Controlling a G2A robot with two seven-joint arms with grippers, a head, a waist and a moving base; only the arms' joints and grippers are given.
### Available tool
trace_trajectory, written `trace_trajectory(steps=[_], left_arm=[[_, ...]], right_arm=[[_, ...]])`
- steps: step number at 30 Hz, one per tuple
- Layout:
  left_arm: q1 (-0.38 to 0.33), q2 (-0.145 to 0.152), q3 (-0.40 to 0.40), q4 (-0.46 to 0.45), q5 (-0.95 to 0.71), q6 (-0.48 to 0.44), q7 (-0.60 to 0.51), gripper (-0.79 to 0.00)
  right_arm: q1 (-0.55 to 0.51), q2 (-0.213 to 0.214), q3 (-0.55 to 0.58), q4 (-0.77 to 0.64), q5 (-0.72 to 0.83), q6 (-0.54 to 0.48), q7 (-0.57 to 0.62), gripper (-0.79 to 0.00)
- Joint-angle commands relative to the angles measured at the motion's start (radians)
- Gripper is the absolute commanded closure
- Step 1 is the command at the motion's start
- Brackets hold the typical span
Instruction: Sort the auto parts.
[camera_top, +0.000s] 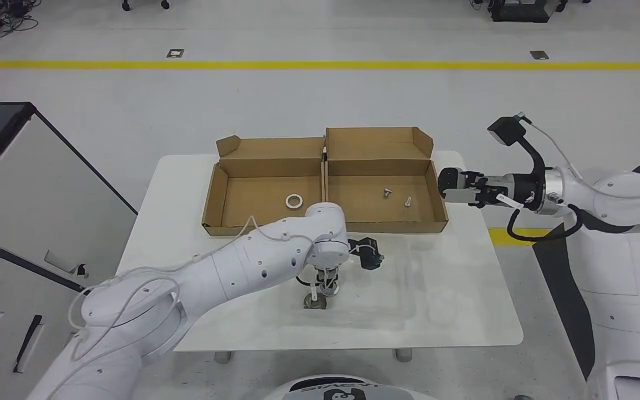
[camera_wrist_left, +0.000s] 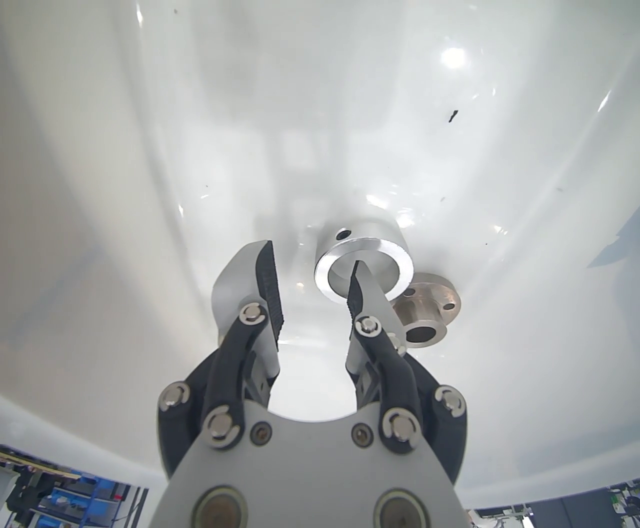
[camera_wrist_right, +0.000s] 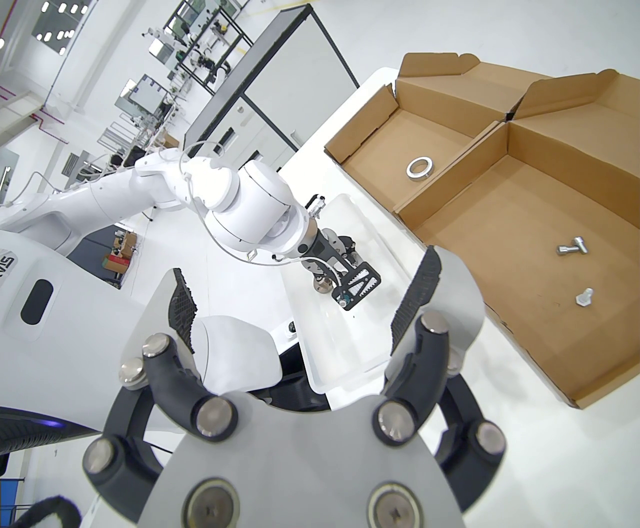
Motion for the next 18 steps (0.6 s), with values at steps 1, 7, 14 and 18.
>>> trace_trajectory(steps=[1, 7, 14, 18], left_arm=[[0.000, -0.001, 0.000, 0.003, -0.001, -0.002, 0.002, -0.326], [-0.009, 0.001, 0.000, -0.004, -0.004, 0.003, -0.003, -0.326], [0.004, 0.001, 0.000, 0.006, -0.002, -0.005, 0.005, -0.323], [0.008, -0.005, 0.000, 0.016, 0.004, -0.010, 0.010, 0.000]], right_arm=[[0.000, 0.000, 0.000, 0.000, 0.000, 0.000, 0.000, -0.785], [0.000, 0.000, 0.000, 0.000, 0.000, 0.000, 0.000, -0.785], [0.000, 0.000, 0.000, 0.000, 0.000, 0.000, 0.000, -0.785], [0.000, 0.000, 0.000, 0.000, 0.000, 0.000, 0.000, -0.785]])
